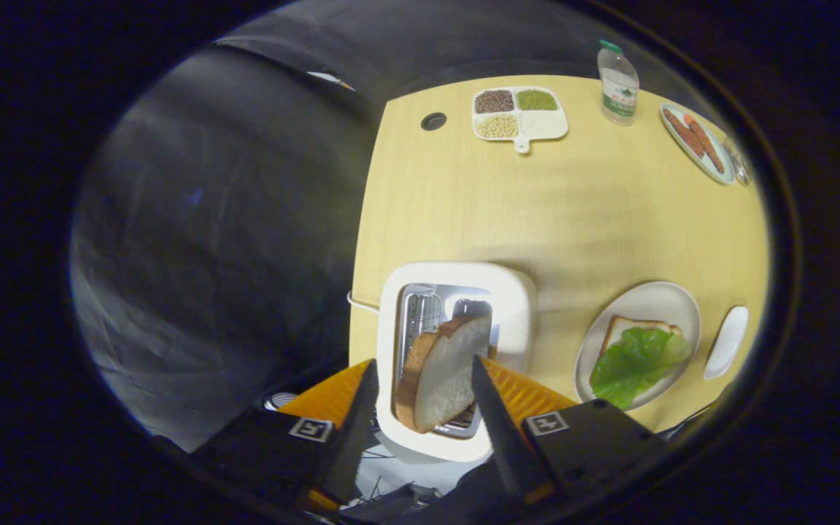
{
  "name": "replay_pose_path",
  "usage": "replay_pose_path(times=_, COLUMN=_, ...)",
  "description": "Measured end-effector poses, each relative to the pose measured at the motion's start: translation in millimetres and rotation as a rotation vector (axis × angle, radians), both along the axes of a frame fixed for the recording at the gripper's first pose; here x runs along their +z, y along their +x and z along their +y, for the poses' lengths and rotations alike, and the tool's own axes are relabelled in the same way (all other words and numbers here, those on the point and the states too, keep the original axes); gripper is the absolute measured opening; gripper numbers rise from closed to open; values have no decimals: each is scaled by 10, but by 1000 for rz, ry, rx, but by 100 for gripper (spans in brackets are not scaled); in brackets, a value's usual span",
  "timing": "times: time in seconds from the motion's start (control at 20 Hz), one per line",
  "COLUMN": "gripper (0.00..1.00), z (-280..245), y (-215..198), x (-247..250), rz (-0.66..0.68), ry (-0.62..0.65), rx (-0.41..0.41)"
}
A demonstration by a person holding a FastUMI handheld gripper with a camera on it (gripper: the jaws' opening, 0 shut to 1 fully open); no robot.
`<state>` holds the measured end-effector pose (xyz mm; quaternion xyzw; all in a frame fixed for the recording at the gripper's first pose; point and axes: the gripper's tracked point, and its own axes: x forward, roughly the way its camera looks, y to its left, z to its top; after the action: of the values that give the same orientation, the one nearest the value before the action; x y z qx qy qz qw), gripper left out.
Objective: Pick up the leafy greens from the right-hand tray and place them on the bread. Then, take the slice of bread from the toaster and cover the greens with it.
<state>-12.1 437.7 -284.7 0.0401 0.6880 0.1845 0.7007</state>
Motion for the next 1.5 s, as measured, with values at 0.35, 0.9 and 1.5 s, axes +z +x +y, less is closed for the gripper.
replay_pose_path(times=0.35, gripper=33, z=-219, y=-41, x=-82, rz=35, ry=-62, rx=51)
replay_pose_path(times=0.9, gripper=7, z=-542, y=-6, x=640, rz=77, ry=130, rx=71)
replay_pose_path(times=1.5, gripper=7, z=-1578, y=278, x=1526, rz=22, ry=501, rx=3)
